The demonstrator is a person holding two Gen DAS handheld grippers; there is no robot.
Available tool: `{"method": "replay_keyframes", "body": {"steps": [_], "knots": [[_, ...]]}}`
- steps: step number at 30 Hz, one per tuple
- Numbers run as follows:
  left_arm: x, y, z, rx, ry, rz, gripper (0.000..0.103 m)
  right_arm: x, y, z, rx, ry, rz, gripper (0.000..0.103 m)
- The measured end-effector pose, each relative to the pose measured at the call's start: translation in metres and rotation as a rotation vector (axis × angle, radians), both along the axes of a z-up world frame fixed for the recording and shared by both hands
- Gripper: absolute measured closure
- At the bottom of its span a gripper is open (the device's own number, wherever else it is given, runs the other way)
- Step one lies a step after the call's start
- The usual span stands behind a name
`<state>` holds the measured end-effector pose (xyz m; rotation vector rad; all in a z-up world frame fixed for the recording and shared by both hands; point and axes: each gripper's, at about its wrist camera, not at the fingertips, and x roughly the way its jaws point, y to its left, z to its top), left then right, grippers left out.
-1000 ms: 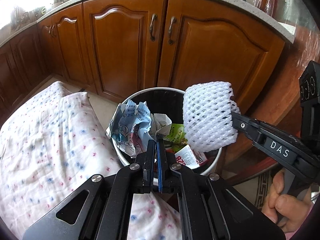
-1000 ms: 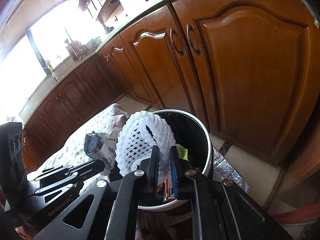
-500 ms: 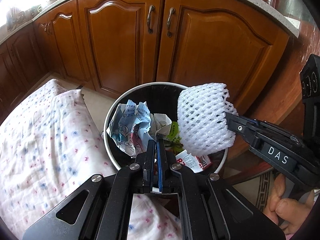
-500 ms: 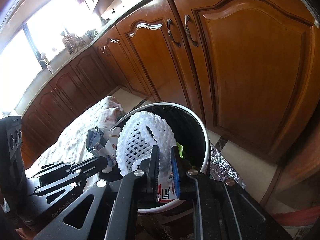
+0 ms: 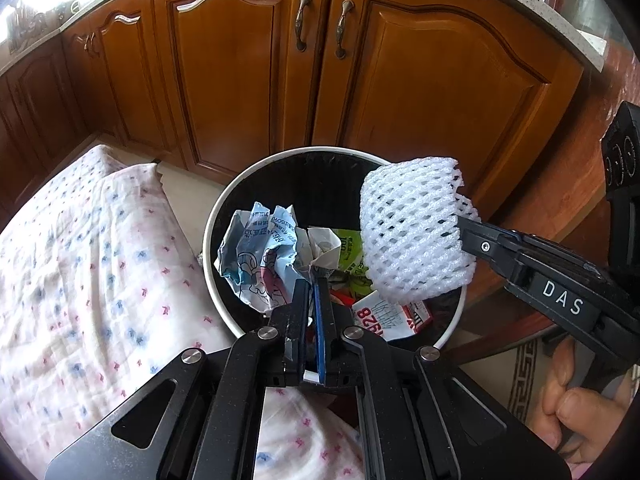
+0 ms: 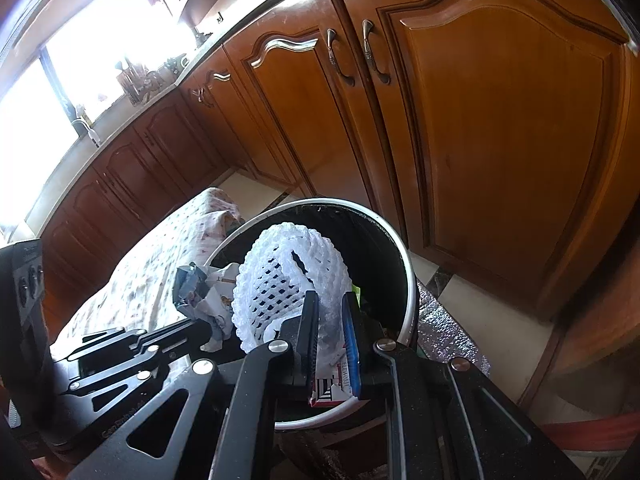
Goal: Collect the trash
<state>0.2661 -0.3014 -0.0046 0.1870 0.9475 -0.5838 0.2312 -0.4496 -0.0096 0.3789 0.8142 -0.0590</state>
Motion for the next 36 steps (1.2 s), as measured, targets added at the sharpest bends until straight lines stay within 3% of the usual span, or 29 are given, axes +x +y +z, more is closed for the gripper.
{"method": "replay_keyframes", "body": {"steps": [3, 5, 7, 9, 11, 29, 36], "knots": [[-0.002, 0.001, 0.001, -0.002, -0.008, 0.0, 0.099, 0.003, 0.002, -0.002, -0.002, 0.012, 0.001, 0.087], [-0.004, 0.0, 0.002, 0.0, -0.01, 0.0, 0.097, 0.005, 0.004, -0.002, 0.001, 0.019, 0.006, 0.08], [-0.004, 0.001, 0.003, 0.004, -0.009, 0.001, 0.09, 0.006, 0.005, -0.002, 0.001, 0.018, 0.004, 0.055], [-0.005, 0.003, 0.006, 0.004, -0.017, 0.01, 0.059, 0.005, 0.005, 0.001, 0.006, 0.009, 0.005, 0.052], [-0.007, 0.007, 0.01, 0.006, -0.036, 0.022, 0.045, 0.002, 0.006, 0.003, 0.009, 0.004, 0.004, 0.052], [-0.04, 0.052, 0.029, -0.037, -0.062, 0.069, 0.042, -0.046, 0.023, 0.025, 0.053, -0.081, -0.013, 0.052], [-0.069, 0.081, 0.032, -0.06, -0.091, 0.123, 0.036, -0.089, 0.045, 0.024, 0.078, -0.17, -0.022, 0.031]]}}
